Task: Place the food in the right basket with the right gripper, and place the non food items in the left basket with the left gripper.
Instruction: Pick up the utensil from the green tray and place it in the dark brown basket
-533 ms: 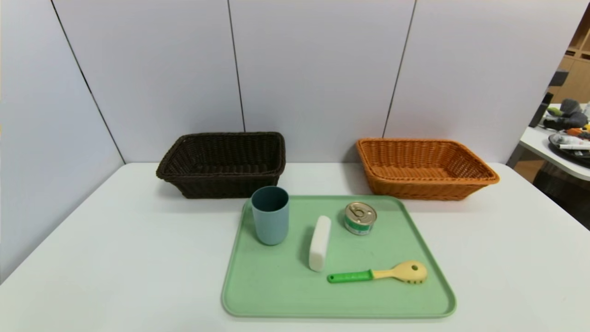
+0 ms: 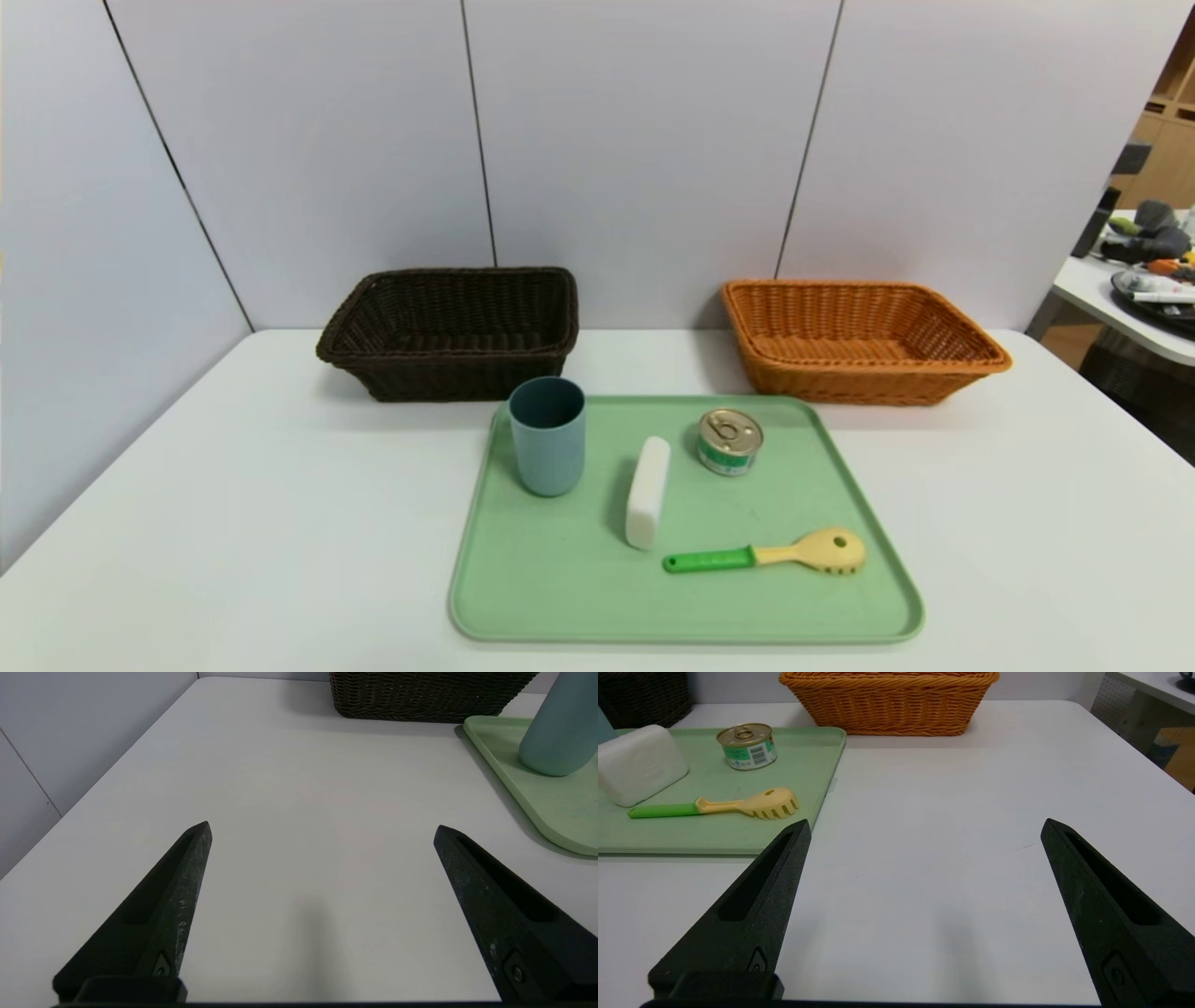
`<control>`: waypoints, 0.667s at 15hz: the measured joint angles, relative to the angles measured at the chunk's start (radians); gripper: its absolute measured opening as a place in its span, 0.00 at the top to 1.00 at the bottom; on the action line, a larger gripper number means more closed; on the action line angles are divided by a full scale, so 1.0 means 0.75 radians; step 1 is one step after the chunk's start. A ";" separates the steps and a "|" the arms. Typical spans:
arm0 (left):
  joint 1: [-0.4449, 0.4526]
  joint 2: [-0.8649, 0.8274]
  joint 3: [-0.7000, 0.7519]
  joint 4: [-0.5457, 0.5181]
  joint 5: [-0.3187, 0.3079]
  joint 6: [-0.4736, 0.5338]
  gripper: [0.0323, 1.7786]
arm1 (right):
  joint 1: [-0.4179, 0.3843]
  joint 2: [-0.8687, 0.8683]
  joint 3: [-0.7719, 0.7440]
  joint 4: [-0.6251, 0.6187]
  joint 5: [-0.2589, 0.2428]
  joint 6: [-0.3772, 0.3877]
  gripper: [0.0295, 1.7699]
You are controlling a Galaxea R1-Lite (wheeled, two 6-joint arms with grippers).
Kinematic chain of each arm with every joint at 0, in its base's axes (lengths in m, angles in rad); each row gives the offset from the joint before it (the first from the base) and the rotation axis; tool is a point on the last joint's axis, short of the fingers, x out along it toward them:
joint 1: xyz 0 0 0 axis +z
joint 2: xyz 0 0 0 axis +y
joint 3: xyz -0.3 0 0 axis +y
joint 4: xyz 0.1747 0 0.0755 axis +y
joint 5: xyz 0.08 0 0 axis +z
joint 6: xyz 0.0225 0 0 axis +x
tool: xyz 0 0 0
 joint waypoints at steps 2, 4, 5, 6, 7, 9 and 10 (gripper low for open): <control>0.000 0.000 0.000 0.000 0.000 -0.001 0.05 | 0.000 0.000 0.000 0.000 -0.001 -0.003 0.04; 0.000 0.000 0.000 0.000 -0.001 0.002 0.05 | 0.000 0.000 0.000 -0.002 0.001 -0.010 0.04; 0.000 0.000 0.000 0.001 0.000 0.003 0.05 | 0.000 0.000 0.000 -0.003 0.001 -0.012 0.04; 0.000 0.000 0.000 0.000 -0.001 0.004 0.05 | 0.000 0.000 0.000 -0.003 0.001 -0.012 0.04; 0.000 0.000 0.000 0.000 0.000 0.004 0.05 | 0.000 0.000 0.000 0.003 0.000 -0.014 0.04; 0.000 0.000 0.000 0.001 -0.001 0.007 0.05 | 0.000 0.000 0.000 -0.004 0.001 -0.014 0.04; 0.000 0.000 0.000 0.005 -0.001 0.018 0.05 | 0.000 0.000 0.000 -0.005 0.001 -0.015 0.04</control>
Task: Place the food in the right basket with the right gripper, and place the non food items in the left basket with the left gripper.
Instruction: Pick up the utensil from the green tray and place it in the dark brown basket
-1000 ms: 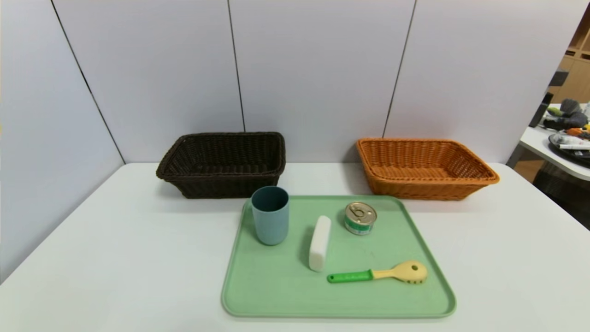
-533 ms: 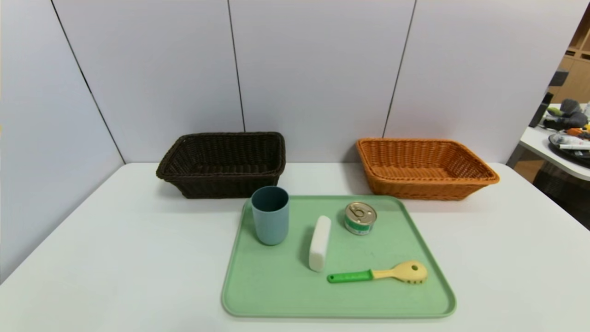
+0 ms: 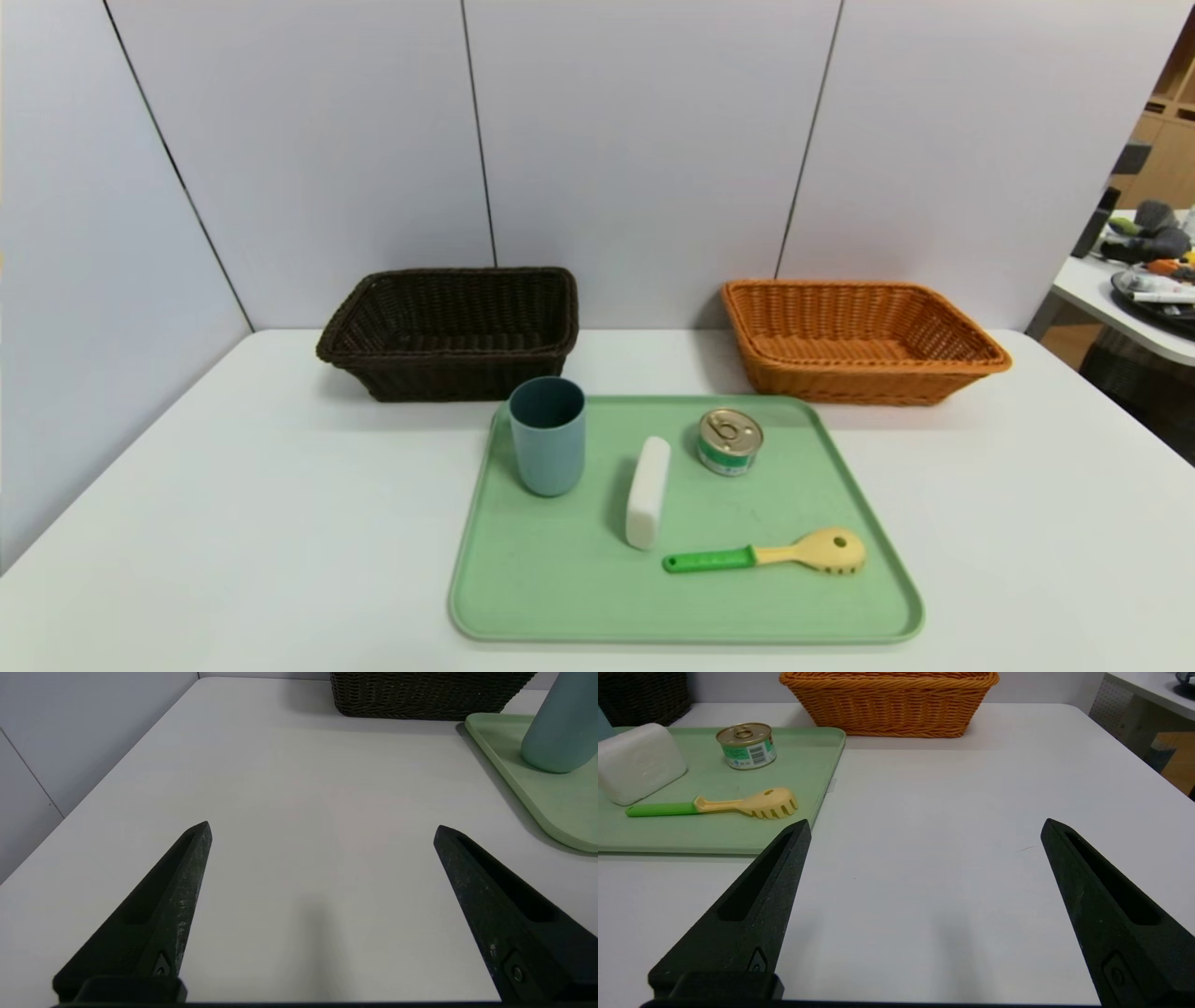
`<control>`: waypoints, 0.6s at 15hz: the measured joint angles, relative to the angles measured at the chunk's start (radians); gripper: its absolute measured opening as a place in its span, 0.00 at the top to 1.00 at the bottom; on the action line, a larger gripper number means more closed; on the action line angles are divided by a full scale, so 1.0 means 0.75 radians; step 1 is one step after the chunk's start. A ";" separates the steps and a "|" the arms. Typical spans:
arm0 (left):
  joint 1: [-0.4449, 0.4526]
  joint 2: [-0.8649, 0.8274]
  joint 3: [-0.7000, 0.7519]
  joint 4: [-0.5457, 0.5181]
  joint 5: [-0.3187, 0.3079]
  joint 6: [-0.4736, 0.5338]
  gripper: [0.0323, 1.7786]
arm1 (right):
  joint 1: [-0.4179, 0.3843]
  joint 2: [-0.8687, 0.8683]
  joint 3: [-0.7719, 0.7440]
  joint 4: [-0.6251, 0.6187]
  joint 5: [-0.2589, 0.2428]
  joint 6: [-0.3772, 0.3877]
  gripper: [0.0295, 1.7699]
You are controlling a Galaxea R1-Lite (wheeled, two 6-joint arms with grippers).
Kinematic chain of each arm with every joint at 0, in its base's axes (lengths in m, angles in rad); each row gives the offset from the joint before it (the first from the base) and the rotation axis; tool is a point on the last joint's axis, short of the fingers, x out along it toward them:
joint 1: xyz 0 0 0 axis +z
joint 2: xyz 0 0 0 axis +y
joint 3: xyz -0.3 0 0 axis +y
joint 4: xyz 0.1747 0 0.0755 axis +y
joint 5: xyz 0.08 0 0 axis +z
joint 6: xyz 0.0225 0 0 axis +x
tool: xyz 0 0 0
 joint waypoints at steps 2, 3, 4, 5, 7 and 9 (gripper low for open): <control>0.000 0.000 0.000 -0.001 -0.001 0.006 0.05 | 0.000 0.000 0.000 0.002 0.001 0.002 0.04; 0.000 0.000 0.000 -0.001 0.000 0.006 0.05 | 0.000 0.000 0.000 0.003 -0.001 0.004 0.04; 0.000 0.000 0.000 -0.001 0.000 0.007 0.05 | 0.000 0.000 0.000 0.002 0.000 0.001 0.04; 0.000 0.000 0.000 -0.001 0.000 0.010 0.05 | 0.000 0.000 0.000 0.003 -0.001 -0.001 0.04; 0.000 0.000 0.000 -0.005 -0.003 0.028 0.05 | 0.000 0.000 0.000 0.000 0.003 -0.013 0.04; 0.000 0.000 0.000 -0.003 -0.010 0.044 0.05 | 0.000 0.000 -0.001 0.009 0.017 -0.052 0.04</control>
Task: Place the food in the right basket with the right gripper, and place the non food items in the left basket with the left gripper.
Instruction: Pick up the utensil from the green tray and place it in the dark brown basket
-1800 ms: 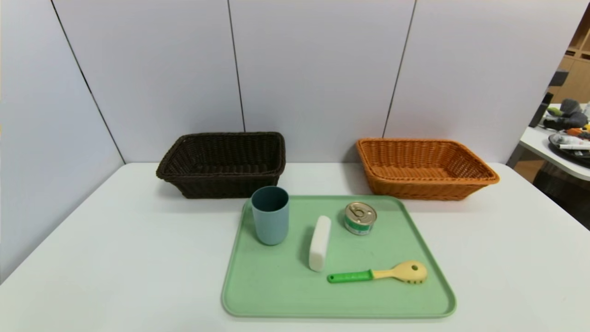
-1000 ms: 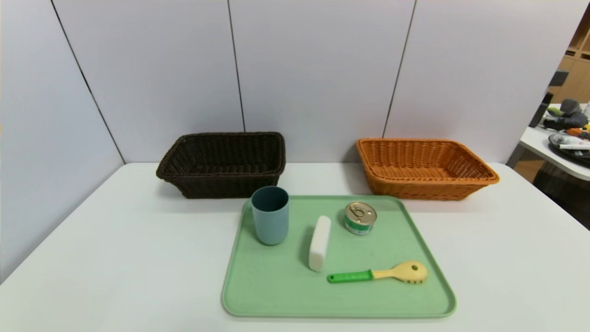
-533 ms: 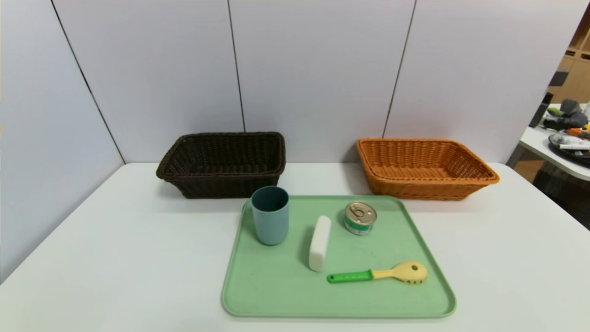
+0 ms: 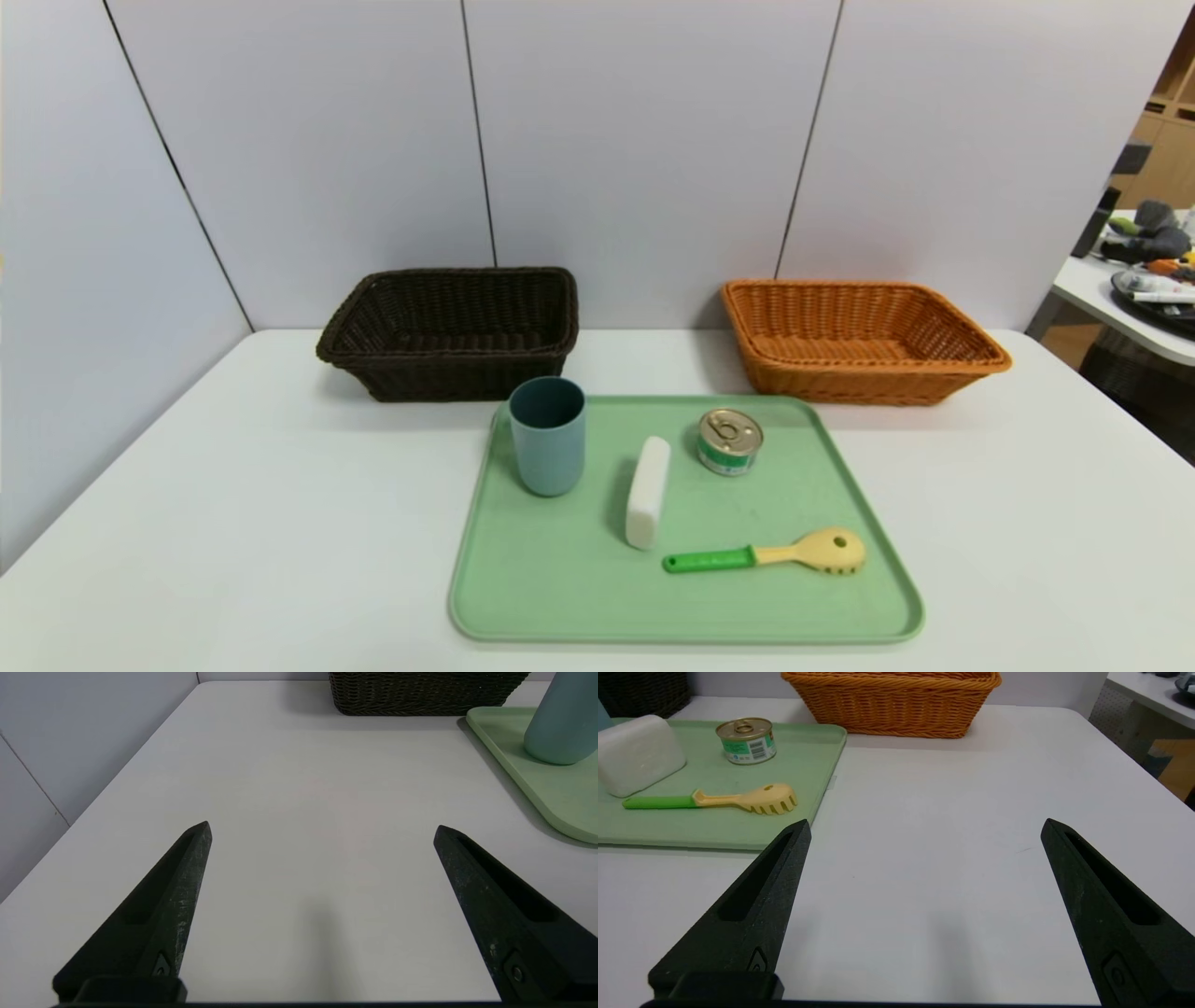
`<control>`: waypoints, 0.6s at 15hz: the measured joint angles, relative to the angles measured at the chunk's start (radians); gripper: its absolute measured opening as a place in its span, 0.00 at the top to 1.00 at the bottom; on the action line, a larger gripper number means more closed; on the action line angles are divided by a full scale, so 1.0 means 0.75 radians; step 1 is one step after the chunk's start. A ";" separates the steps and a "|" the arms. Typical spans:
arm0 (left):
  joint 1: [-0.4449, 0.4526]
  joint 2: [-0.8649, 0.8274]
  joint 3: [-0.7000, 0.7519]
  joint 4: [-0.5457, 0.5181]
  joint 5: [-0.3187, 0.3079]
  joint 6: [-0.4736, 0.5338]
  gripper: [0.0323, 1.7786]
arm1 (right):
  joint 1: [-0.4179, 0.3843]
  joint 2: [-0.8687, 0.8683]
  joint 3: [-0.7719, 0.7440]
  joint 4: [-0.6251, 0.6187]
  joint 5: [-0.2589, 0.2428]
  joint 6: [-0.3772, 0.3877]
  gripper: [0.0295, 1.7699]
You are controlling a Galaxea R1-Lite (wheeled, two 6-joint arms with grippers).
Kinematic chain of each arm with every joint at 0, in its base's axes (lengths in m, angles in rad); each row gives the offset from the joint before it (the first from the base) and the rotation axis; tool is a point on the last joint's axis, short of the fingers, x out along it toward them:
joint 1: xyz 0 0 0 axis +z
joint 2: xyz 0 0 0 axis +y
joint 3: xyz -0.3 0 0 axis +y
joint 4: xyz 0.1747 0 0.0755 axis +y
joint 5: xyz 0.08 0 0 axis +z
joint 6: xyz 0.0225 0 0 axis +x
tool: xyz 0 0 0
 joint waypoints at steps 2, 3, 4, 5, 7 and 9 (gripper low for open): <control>0.000 0.000 -0.021 0.005 -0.011 0.008 0.05 | 0.000 0.000 -0.009 0.009 0.022 -0.036 0.04; 0.000 0.003 -0.049 0.020 -0.022 0.022 0.05 | 0.000 0.000 -0.022 0.021 0.027 -0.058 0.04; 0.000 0.008 -0.085 0.046 -0.033 0.032 0.05 | 0.000 0.001 -0.050 0.050 0.036 -0.072 0.04; 0.000 0.019 -0.140 0.082 -0.047 0.035 0.05 | 0.000 0.010 -0.103 0.093 0.053 -0.077 0.04; 0.000 0.069 -0.259 0.153 -0.079 0.037 0.05 | -0.001 0.062 -0.227 0.185 0.086 -0.081 0.04; 0.000 0.155 -0.385 0.180 -0.092 0.038 0.05 | -0.002 0.152 -0.354 0.222 0.096 -0.084 0.04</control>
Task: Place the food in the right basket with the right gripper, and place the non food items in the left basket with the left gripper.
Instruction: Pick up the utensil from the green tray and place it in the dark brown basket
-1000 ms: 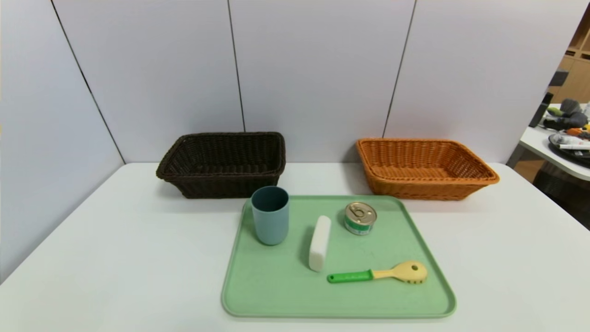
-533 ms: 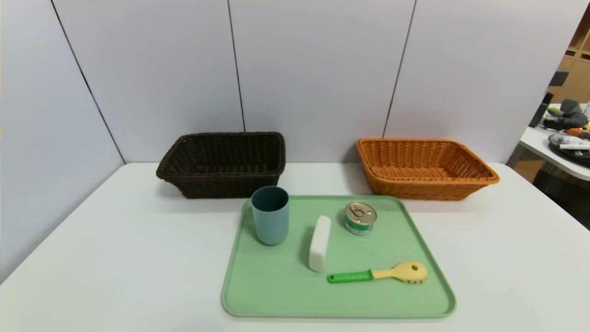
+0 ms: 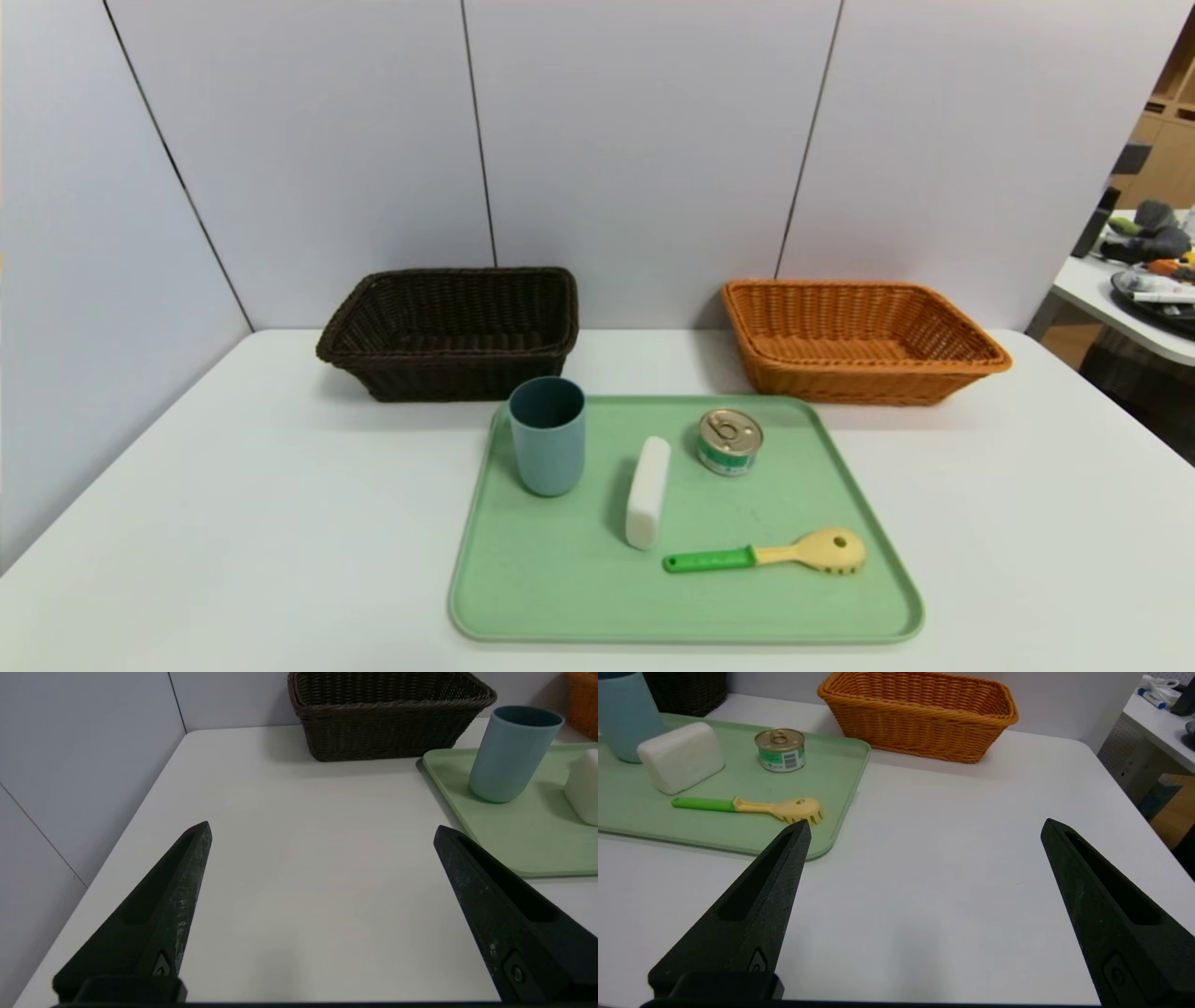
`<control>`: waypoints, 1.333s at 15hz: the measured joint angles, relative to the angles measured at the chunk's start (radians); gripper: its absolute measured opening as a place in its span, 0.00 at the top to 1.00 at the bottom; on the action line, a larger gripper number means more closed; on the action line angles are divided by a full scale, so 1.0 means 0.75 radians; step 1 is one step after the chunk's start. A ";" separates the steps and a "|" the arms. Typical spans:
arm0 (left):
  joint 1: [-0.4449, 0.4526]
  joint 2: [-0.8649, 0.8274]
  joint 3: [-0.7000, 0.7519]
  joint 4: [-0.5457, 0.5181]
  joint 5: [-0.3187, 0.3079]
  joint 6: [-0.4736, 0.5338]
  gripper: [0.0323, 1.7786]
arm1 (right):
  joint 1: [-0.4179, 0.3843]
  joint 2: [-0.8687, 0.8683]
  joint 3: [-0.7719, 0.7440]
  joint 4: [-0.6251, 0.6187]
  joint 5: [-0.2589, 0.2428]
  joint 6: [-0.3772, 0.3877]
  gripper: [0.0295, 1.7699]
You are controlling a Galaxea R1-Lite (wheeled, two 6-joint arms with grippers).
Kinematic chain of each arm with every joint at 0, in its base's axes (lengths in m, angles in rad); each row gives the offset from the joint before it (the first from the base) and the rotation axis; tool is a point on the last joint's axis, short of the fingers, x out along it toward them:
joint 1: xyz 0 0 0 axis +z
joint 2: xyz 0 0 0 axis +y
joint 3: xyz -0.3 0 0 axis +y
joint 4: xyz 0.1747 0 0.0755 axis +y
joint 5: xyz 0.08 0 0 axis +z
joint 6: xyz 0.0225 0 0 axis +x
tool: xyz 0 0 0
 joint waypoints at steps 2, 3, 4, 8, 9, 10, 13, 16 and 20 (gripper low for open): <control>0.000 0.103 -0.121 0.006 -0.004 -0.001 0.05 | -0.001 0.100 -0.131 0.012 0.002 -0.007 0.04; 0.000 0.161 -0.182 0.006 -0.007 -0.001 0.05 | -0.001 0.150 -0.187 0.014 0.003 -0.017 0.04; 0.000 0.216 -0.233 0.006 -0.011 -0.001 0.05 | -0.002 0.201 -0.238 0.016 0.003 -0.034 0.04; -0.001 0.450 -0.411 -0.014 -0.042 -0.001 0.05 | -0.003 0.412 -0.428 0.017 -0.005 -0.123 0.04; -0.009 0.513 -0.442 -0.040 -0.047 -0.002 0.05 | -0.003 0.456 -0.460 0.017 -0.008 -0.136 0.04; -0.024 0.569 -0.458 -0.075 -0.053 -0.003 0.05 | -0.003 0.495 -0.481 0.016 -0.011 -0.142 0.04; -0.077 0.710 -0.463 -0.159 -0.059 -0.013 0.05 | -0.003 0.596 -0.502 0.006 -0.010 -0.149 0.04; -0.090 0.817 -0.461 -0.195 -0.060 -0.018 0.05 | 0.009 0.692 -0.517 -0.031 -0.001 -0.153 0.04; -0.091 0.916 -0.410 -0.272 -0.058 -0.023 0.05 | 0.087 0.826 -0.518 -0.132 0.001 -0.136 0.04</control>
